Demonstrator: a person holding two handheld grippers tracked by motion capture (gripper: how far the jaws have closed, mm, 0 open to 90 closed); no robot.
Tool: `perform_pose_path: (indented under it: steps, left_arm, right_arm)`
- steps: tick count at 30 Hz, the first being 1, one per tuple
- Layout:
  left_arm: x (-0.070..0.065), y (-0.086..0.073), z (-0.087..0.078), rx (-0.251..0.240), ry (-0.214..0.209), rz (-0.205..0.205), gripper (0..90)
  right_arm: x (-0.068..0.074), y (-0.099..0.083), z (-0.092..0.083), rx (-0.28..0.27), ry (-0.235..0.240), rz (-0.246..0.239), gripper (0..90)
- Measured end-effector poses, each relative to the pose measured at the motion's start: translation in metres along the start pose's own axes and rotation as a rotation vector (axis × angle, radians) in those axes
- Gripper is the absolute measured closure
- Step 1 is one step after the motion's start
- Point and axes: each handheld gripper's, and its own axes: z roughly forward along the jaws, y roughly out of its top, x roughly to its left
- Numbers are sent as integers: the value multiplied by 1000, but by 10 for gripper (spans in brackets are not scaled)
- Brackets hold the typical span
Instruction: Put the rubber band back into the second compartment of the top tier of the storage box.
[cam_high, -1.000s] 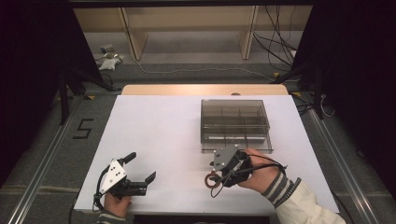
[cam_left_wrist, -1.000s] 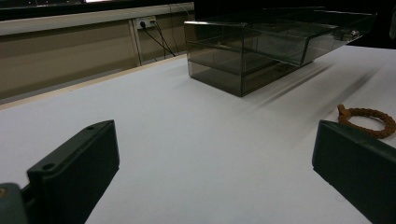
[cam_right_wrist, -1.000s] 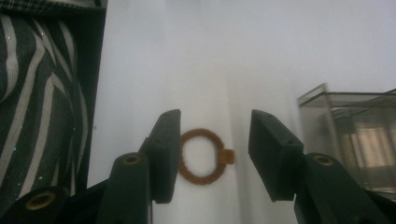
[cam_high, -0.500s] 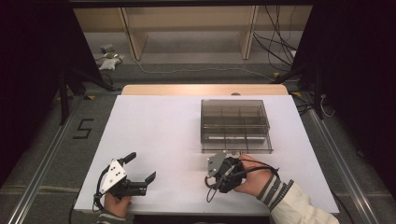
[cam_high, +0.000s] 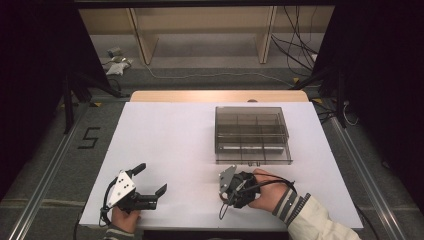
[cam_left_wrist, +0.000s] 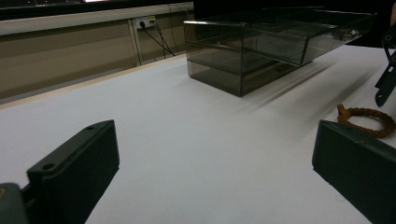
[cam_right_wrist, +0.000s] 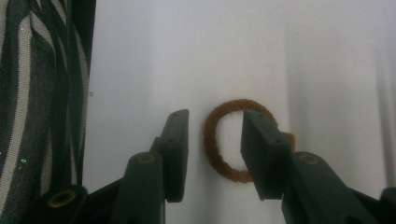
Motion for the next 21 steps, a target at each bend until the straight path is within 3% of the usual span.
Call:
perform_pose_path:
  steps: [21]
  left_arm:
    - [0,0,0,0,0,0,6]
  right_arm:
    - [1,3,16,74,15,-18,786]
